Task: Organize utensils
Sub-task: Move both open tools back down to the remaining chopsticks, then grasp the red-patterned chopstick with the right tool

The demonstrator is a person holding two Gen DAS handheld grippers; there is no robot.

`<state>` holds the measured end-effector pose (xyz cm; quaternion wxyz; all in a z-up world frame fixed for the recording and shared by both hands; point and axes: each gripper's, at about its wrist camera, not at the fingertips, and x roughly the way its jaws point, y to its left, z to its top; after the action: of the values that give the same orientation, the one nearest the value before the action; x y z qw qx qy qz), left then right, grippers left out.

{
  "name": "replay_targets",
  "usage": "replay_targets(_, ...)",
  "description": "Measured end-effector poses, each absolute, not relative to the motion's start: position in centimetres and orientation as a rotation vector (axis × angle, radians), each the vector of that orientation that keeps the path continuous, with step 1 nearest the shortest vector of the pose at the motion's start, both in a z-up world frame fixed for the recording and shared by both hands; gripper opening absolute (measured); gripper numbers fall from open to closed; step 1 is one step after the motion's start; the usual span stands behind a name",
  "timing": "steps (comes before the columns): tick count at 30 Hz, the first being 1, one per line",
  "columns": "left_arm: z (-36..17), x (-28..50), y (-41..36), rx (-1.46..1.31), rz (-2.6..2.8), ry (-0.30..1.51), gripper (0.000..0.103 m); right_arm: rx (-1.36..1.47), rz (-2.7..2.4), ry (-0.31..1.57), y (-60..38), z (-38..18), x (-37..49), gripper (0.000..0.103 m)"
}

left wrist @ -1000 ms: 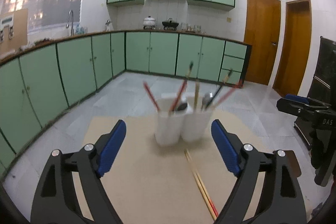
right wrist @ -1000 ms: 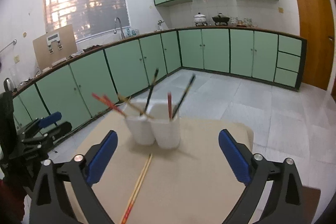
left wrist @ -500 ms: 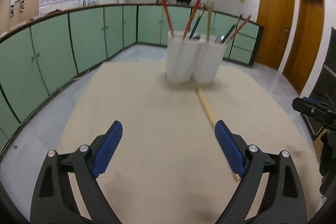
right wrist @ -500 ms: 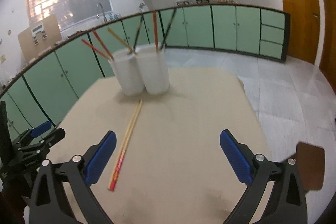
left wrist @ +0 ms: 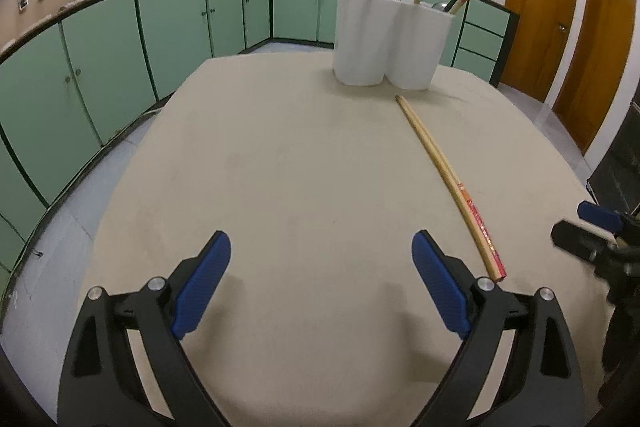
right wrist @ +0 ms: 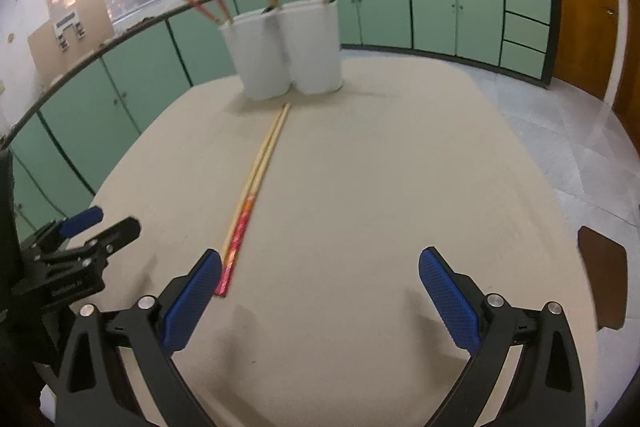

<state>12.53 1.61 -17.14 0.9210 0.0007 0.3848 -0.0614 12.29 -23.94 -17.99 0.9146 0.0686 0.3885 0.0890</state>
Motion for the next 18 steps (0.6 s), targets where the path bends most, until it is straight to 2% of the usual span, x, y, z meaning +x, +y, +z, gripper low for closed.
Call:
replay_targets(5,-17.5,12.6,2.8,-0.05,-0.099,0.823,0.089,0.09,0.193,0.827,-22.1,-18.8,12.0,0.094)
replay_targets(12,-17.7,12.8,4.5,-0.121,-0.065,0.842,0.089,0.024,0.202,0.877,-20.3,-19.6,12.3,0.08)
replay_targets(18,-17.9,13.2,4.2,-0.116,-0.071,0.861,0.089,-0.025,0.2,0.891,-19.2,-19.8,12.5,0.079)
